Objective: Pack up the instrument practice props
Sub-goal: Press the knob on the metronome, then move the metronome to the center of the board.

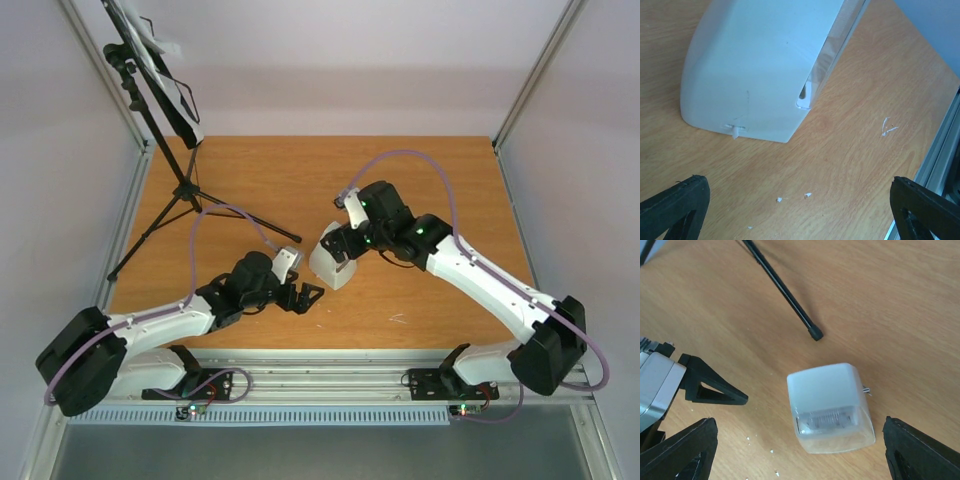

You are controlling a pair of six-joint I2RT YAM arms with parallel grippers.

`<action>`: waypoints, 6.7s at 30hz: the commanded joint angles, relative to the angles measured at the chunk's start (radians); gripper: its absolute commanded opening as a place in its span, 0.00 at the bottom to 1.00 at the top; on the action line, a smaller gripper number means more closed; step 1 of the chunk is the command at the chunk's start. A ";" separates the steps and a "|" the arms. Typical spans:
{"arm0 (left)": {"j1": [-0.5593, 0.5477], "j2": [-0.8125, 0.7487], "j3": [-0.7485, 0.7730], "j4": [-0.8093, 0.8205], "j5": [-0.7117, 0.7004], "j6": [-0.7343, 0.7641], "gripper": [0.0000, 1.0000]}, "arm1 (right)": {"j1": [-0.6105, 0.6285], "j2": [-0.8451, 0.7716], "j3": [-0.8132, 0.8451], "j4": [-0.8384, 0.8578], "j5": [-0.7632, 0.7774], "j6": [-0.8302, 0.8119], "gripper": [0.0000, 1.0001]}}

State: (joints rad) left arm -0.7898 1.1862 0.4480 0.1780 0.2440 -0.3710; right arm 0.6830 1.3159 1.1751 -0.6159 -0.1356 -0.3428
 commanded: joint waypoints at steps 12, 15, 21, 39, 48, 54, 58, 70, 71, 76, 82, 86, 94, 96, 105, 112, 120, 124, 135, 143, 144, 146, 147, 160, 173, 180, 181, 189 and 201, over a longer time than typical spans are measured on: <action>0.010 0.025 0.015 0.005 -0.033 -0.002 0.99 | 0.029 0.203 0.119 -0.018 0.100 -0.130 0.69; 0.011 0.047 0.019 0.028 -0.027 0.001 0.99 | 0.033 0.217 0.120 -0.015 0.120 -0.133 0.63; 0.011 0.111 0.032 0.087 0.001 0.018 0.99 | 0.036 0.221 0.111 -0.019 0.164 -0.131 0.59; 0.024 0.370 0.202 0.079 0.000 0.060 0.94 | 0.036 0.218 0.092 -0.005 0.179 -0.127 0.59; -0.067 0.414 0.221 0.070 -0.157 0.067 0.96 | 0.036 0.214 0.082 0.004 0.192 -0.124 0.59; -0.103 0.434 0.199 0.130 -0.261 0.042 0.98 | 0.036 0.209 0.075 0.010 0.189 -0.121 0.59; -0.117 0.457 0.187 0.207 -0.274 0.031 0.98 | 0.036 0.204 0.071 0.011 0.193 -0.122 0.59; -0.151 0.499 0.211 0.186 -0.385 -0.012 0.92 | 0.036 0.187 0.051 0.026 0.202 -0.119 0.59; -0.155 0.500 0.212 0.178 -0.399 -0.021 0.91 | 0.035 0.187 0.049 0.027 0.203 -0.119 0.59; -0.164 0.508 0.233 0.149 -0.434 -0.026 0.82 | 0.035 0.185 0.048 0.028 0.205 -0.118 0.59; -0.169 0.522 0.258 0.131 -0.439 -0.020 0.74 | 0.036 0.184 0.046 0.031 0.203 -0.119 0.59; -0.170 0.527 0.263 0.129 -0.442 -0.014 0.70 | 0.036 0.184 0.044 0.031 0.201 -0.119 0.59; -0.172 0.536 0.269 0.130 -0.440 -0.016 0.56 | 0.035 0.184 0.041 0.031 0.202 -0.120 0.59; -0.172 0.538 0.269 0.130 -0.440 -0.017 0.52 | 0.036 0.184 0.041 0.031 0.204 -0.119 0.59; -0.177 0.542 0.264 0.135 -0.425 -0.023 0.41 | 0.036 0.184 0.038 0.031 0.210 -0.121 0.59; -0.177 0.530 0.260 0.134 -0.423 -0.026 0.54 | 0.036 0.182 0.037 0.031 0.212 -0.119 0.59; -0.177 0.383 0.213 0.075 -0.495 -0.036 0.91 | 0.034 0.176 0.048 0.013 0.275 -0.084 0.56; -0.177 0.213 0.180 -0.020 -0.540 -0.030 0.95 | 0.020 0.164 0.059 -0.005 0.326 -0.053 0.56; 0.033 -0.155 0.224 -0.433 -0.433 -0.006 0.99 | -0.071 0.137 0.058 -0.061 0.448 0.022 0.56; 0.087 -0.237 0.329 -0.552 -0.385 0.024 0.99 | -0.254 0.117 0.053 -0.057 0.479 0.064 0.56; 0.094 -0.241 0.328 -0.556 -0.388 0.029 0.99 | -0.280 0.118 0.045 -0.049 0.469 0.070 0.56; 0.112 -0.249 0.325 -0.562 -0.382 0.037 0.99 | -0.334 0.121 0.027 -0.026 0.452 0.080 0.56; 0.121 -0.254 0.322 -0.564 -0.377 0.038 0.99 | -0.360 0.125 0.017 -0.017 0.442 0.086 0.56; 0.173 -0.263 0.295 -0.565 -0.373 0.034 0.99 | -0.666 0.144 -0.060 0.095 0.470 0.113 0.56; 0.188 -0.256 0.265 -0.544 -0.391 -0.003 0.99 | -0.787 0.153 -0.050 0.122 0.325 0.121 0.73; 0.188 -0.274 0.250 -0.553 -0.416 -0.020 0.99 | -0.786 0.082 -0.022 0.070 0.341 0.108 0.98; 0.189 -0.277 0.249 -0.557 -0.418 -0.024 0.99 | -0.786 0.069 -0.016 0.058 0.365 0.107 0.98; 0.223 -0.344 0.223 -0.596 -0.479 -0.057 0.99 | -0.786 -0.143 0.022 -0.056 0.434 0.084 0.98; 0.521 -0.390 0.242 -0.498 -0.433 -0.070 0.99 | -0.759 -0.334 -0.017 -0.060 -0.239 0.097 0.98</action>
State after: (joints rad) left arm -0.3729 0.8577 0.6636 -0.4038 -0.1432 -0.4858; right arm -0.0910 1.0264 1.1976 -0.6788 -0.1364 -0.2474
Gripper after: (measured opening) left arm 0.994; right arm 0.985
